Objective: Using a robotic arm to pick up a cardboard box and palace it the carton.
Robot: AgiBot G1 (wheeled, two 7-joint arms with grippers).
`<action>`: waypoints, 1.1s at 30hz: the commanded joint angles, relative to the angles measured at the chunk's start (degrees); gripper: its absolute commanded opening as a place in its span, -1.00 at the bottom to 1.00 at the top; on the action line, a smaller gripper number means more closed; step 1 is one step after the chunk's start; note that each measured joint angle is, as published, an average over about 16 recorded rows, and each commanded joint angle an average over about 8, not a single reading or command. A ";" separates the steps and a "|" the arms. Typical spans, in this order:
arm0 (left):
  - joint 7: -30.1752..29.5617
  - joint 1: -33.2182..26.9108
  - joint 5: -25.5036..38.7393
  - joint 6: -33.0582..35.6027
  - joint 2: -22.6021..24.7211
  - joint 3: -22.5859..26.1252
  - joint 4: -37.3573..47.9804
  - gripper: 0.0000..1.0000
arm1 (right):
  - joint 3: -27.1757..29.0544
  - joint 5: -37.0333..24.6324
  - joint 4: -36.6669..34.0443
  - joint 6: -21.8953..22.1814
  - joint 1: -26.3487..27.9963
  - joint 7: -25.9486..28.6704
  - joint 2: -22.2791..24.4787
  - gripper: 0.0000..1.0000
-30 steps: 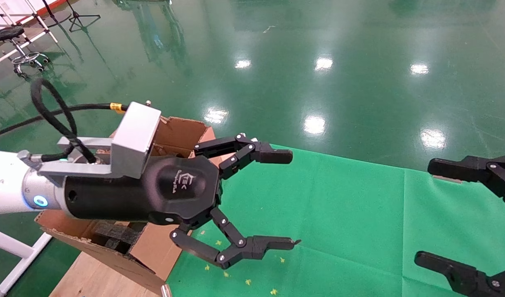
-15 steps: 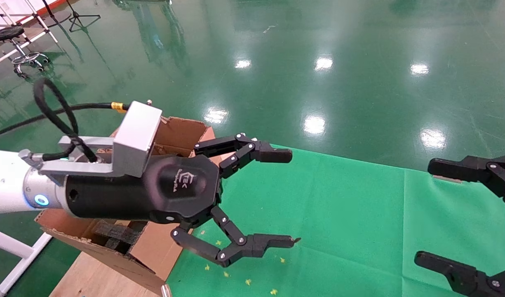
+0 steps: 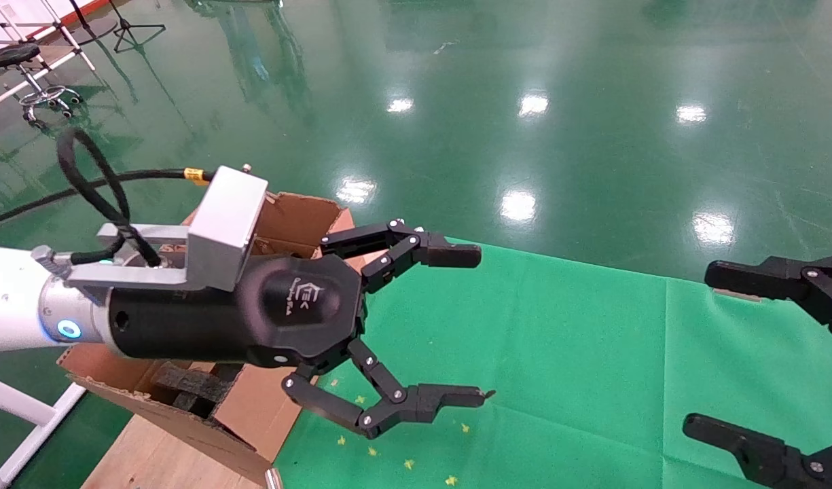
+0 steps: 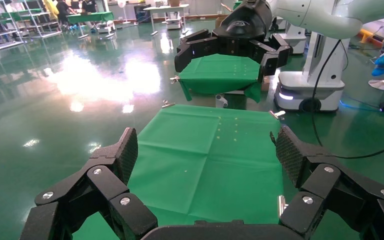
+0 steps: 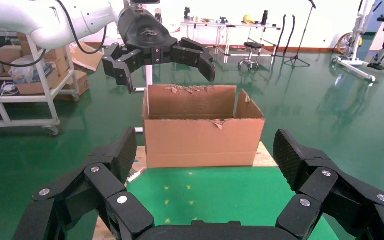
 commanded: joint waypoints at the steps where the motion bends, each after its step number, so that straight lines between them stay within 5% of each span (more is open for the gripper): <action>1: 0.00 -0.01 0.01 0.00 0.00 0.00 0.01 1.00 | 0.00 0.00 0.00 0.00 0.00 0.00 0.00 1.00; 33: 0.00 -0.05 0.04 0.00 0.00 0.00 0.03 1.00 | 0.00 0.00 0.00 0.00 0.00 0.00 0.00 1.00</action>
